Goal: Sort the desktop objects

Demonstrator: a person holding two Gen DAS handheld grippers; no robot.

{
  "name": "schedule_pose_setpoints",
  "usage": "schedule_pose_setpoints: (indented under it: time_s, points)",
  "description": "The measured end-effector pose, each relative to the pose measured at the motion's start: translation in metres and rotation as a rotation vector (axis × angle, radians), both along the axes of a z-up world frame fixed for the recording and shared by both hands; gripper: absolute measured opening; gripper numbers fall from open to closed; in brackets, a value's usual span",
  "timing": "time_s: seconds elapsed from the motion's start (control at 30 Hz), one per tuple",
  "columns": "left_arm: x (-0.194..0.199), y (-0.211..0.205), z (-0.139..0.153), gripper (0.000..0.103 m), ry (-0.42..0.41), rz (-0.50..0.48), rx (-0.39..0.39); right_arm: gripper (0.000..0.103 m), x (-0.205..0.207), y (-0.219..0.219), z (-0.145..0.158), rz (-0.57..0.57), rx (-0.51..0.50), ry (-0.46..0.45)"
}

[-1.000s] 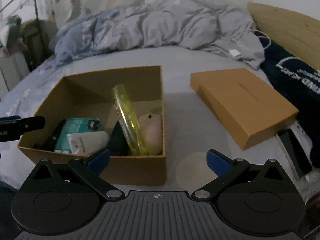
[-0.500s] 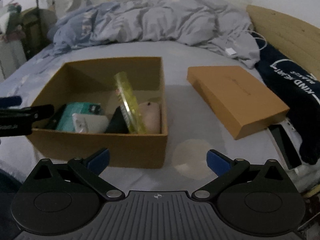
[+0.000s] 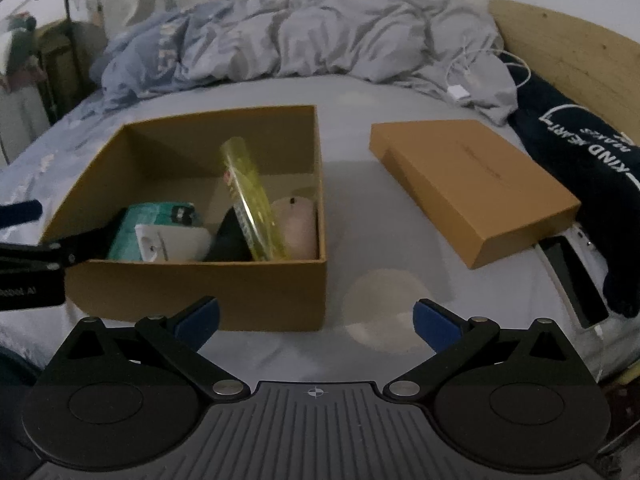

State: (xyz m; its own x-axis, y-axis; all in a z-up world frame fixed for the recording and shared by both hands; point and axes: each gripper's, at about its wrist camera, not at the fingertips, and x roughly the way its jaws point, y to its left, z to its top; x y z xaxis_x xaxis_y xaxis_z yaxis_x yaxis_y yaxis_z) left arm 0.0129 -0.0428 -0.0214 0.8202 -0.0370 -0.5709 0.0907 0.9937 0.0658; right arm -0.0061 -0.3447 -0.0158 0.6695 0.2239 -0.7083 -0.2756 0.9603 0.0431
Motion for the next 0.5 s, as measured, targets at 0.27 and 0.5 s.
schedule_pose_setpoints:
  time_s: [0.27, 0.5]
  points:
    - [0.0005, -0.0015, -0.0044, 0.103, 0.015, -0.008, 0.009, 0.103, 0.0024, -0.0016, -0.0036, 0.009, 0.012, 0.005]
    - [0.0022, -0.0018, -0.0083, 0.103, 0.027, -0.011, 0.013, 0.103, 0.0066, -0.0016, -0.008, 0.026, 0.029, 0.022]
